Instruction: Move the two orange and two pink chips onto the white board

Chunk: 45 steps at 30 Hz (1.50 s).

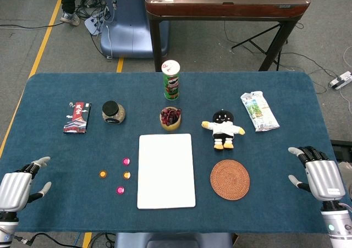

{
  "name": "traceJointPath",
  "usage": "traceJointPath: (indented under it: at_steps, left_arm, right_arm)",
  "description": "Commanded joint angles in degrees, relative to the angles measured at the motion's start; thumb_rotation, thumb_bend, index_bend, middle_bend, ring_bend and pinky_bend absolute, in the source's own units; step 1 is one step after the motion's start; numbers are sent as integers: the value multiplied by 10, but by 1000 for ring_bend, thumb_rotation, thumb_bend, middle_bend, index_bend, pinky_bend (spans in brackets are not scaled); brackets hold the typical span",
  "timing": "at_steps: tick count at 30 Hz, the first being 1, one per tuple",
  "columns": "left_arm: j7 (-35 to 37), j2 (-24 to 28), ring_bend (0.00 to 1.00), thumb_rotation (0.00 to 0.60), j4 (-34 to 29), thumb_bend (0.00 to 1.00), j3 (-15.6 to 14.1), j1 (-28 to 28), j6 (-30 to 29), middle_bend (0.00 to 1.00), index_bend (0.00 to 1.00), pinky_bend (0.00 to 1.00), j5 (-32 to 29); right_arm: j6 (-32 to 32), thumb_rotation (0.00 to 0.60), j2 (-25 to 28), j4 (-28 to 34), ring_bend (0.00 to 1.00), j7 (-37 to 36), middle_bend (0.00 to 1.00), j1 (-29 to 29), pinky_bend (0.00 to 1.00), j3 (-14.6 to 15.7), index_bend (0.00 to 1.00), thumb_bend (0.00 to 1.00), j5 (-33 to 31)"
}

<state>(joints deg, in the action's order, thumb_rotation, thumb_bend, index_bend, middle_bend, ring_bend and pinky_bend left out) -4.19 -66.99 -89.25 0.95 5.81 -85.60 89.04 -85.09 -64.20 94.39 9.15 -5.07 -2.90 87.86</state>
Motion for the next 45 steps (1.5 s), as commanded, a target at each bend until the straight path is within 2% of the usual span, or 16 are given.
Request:
traceJointPath:
  at_steps: [1,6,8,10,12,16,24,35,45]
  left_arm:
    - [12,4,631,600,-11,283,-2,7,5,466,292,855,11]
    - [19,10,768,600,-31,282,3,30,18,640,312,947,35]
    - [21,20,829,600,-52,282,3,44,34,766,312,980,44]
    - [34,31,914,600,-73,282,0,58,53,940,291,999,53]
    - [47,44,974,600,-94,273,-2,75,76,997,265,1000,63]
    - [15,59,1000,600,-128,232,1,102,120,1000,273,1000,59]
    - [-30,55,1000,600,-167,229,11,147,201,1000,281,1000,12]
    - [-105,20,1000,600,-161,229,9,181,262,1000,284,1000,-45]
    - [-145,4,1000,600,-149,229,4,201,300,1000,318,1000,-106]
  right_arm:
    - [0,600,0,0,231,0,315,0,358,-1,277,17,-1]
    - [1,600,2,0,231,-1,315,0,374,-2,277,17,-3]
    - [0,600,3,1,231,-2,315,0,374,-2,277,17,-3]
    - [-3,600,4,1,231,-5,315,1,374,-2,277,16,-1]
    - [-7,600,6,2,231,-8,314,3,374,-2,277,17,1]
    - [-15,600,10,3,231,-15,314,6,374,-3,277,17,3]
    - [-16,600,12,3,231,-20,314,7,374,-4,277,17,3]
    - [-20,600,16,4,231,-29,315,9,374,-4,277,17,7]
    - [-16,600,17,4,231,-30,315,8,374,-4,277,17,5]
